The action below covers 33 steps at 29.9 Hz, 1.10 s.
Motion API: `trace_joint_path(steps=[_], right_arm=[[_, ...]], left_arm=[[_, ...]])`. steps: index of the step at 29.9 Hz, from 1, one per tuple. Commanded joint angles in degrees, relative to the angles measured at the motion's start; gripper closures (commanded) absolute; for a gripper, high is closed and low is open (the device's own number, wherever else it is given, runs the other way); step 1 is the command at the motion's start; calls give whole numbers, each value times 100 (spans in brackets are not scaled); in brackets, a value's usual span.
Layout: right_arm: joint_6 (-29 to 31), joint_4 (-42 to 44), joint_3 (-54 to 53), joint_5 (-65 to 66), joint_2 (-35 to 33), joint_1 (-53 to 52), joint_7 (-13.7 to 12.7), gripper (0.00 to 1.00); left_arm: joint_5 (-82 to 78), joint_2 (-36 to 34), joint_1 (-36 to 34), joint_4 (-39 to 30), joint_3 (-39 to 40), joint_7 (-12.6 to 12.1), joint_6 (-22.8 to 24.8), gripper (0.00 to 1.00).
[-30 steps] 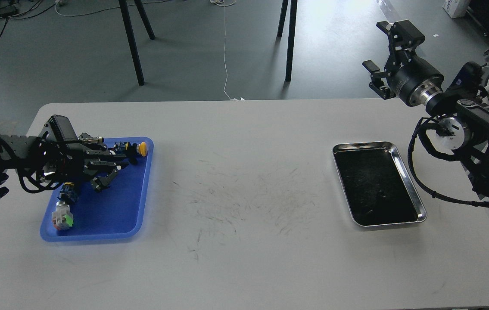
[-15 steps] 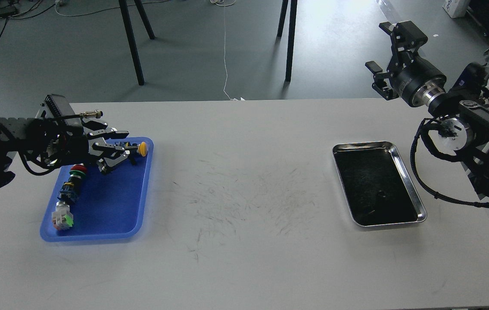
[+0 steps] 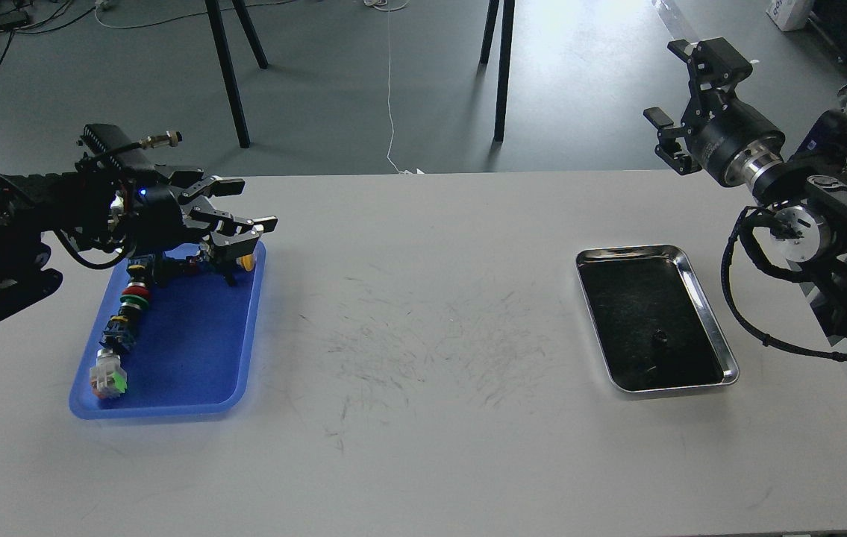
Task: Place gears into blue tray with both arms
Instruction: 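Raise the left gripper up out of the blue tray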
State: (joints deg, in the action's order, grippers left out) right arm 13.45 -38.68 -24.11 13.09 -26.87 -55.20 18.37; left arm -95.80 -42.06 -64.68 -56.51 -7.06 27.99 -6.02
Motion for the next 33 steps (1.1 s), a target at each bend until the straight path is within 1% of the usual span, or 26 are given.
trace_joint_path(steps=[1, 5, 10, 14, 17, 22, 25, 31, 33], right_arm=[[0, 0, -6, 0, -11, 0, 0, 2], [0, -8, 2, 0, -116, 0, 0, 2], [17, -17, 2, 0, -160, 9, 0, 2], [35, -52, 11, 18, -213, 18, 9, 2], [61, -79, 11, 53, -318, 27, 9, 2], [70, -193, 283, 62, -459, 9, 17, 2], [70, -298, 389, 62, -600, 18, 17, 2], [79, -386, 661, 70, -767, 18, 26, 2], [79, -413, 758, 105, -820, 18, 79, 2]], left_arm=[[412, 136, -1, 0, 178, 1, 4, 21], [930, 285, 8, 9, 450, 1, 30, 20], [1642, 479, 8, 26, 661, 1, 285, 16], [2310, 655, 17, 88, 925, 1, 355, 14], [2828, 778, 43, 88, 1127, 1, 425, 10], [3602, 945, 87, 97, 1505, 1, 549, 7], [3849, 1050, 201, 105, 1628, 1, 593, 6], [4043, 1270, 491, 158, 2199, 1, 619, 3], [4139, 1323, 570, 167, 2322, 1, 654, 2]])
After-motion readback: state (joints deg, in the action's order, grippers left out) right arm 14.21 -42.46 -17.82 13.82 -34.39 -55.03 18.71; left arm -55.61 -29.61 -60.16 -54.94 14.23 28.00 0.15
